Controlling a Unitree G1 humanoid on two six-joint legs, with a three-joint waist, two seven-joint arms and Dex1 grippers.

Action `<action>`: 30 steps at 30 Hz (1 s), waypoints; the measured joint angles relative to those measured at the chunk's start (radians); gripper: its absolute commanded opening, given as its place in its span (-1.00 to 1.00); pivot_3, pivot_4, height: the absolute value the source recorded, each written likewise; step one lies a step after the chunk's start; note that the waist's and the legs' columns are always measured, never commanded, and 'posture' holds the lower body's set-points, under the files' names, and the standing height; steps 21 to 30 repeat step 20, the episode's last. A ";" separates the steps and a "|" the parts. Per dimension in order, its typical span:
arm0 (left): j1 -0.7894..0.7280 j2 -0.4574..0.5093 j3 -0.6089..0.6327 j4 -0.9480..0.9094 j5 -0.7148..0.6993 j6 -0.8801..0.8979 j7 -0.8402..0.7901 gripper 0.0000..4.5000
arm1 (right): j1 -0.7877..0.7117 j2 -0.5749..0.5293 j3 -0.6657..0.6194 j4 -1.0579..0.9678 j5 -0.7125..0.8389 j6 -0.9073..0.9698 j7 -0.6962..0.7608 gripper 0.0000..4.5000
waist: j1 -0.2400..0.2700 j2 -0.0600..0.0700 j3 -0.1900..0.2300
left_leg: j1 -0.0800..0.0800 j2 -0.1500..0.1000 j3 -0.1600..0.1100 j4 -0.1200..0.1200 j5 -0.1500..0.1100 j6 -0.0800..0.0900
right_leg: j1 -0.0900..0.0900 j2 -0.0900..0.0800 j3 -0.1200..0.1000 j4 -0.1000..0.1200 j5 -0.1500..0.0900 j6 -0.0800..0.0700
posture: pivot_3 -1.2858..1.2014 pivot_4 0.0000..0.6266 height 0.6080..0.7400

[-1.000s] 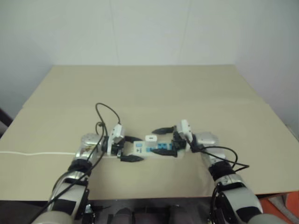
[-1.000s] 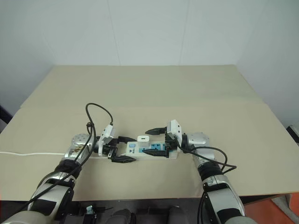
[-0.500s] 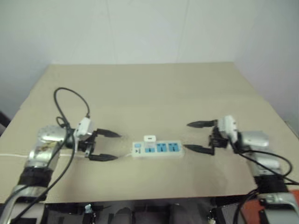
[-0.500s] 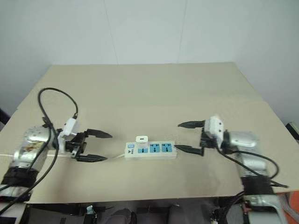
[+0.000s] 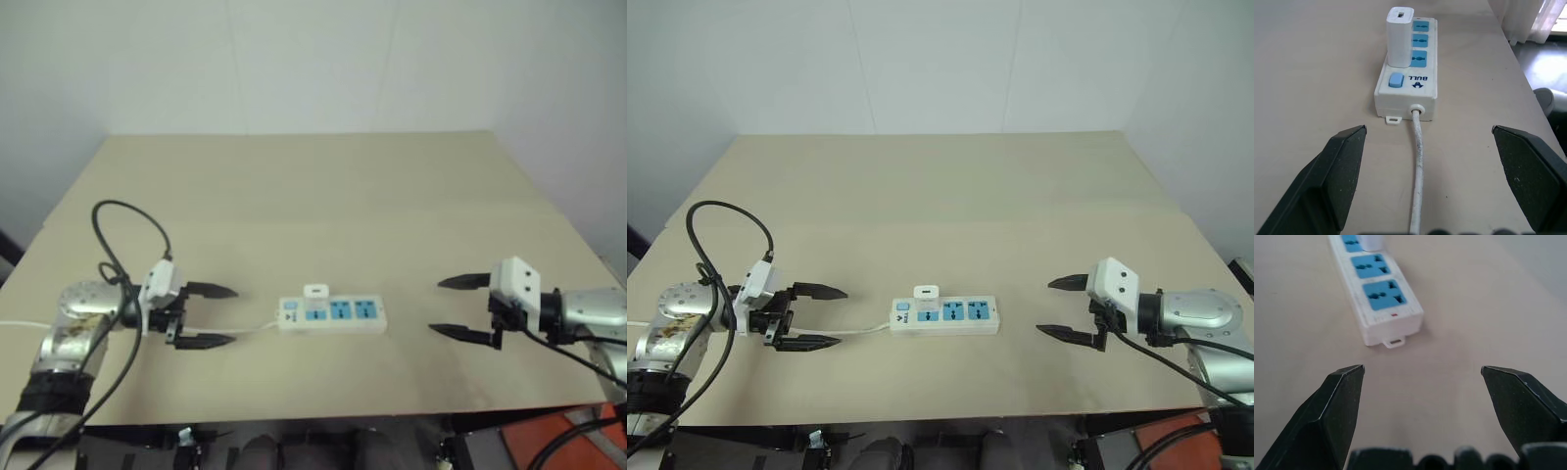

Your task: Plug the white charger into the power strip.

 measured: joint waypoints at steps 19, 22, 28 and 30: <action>-0.073 -0.043 -0.040 0.041 0.026 0.002 -0.009 0.99 | 0.070 -0.031 -0.061 -0.114 0.017 0.061 -0.048 1.00 | 0.001 0.000 0.000 | 0.000 0.000 0.001 0.000 0.000 0.001 | 0.000 0.000 0.000 -0.001 0.000 0.000 | 0.03 -0.52 1.00; -0.074 -0.046 -0.041 0.041 0.027 0.002 -0.009 0.99 | 0.071 -0.031 -0.061 -0.114 0.017 0.062 -0.048 1.00 | 0.001 0.000 0.000 | 0.000 0.000 0.001 0.000 0.000 0.001 | 0.000 0.000 0.000 -0.001 0.000 0.000 | 0.03 -0.52 1.00; -0.074 -0.046 -0.041 0.041 0.027 0.002 -0.009 0.99 | 0.071 -0.031 -0.061 -0.114 0.017 0.062 -0.048 1.00 | 0.001 0.000 0.000 | 0.000 0.000 0.001 0.000 0.000 0.001 | 0.000 0.000 0.000 -0.001 0.000 0.000 | 0.03 -0.52 1.00; -0.074 -0.046 -0.041 0.041 0.027 0.002 -0.009 0.99 | 0.071 -0.031 -0.061 -0.114 0.017 0.062 -0.048 1.00 | 0.001 0.000 0.000 | 0.000 0.000 0.001 0.000 0.000 0.001 | 0.000 0.000 0.000 -0.001 0.000 0.000 | 0.03 -0.52 1.00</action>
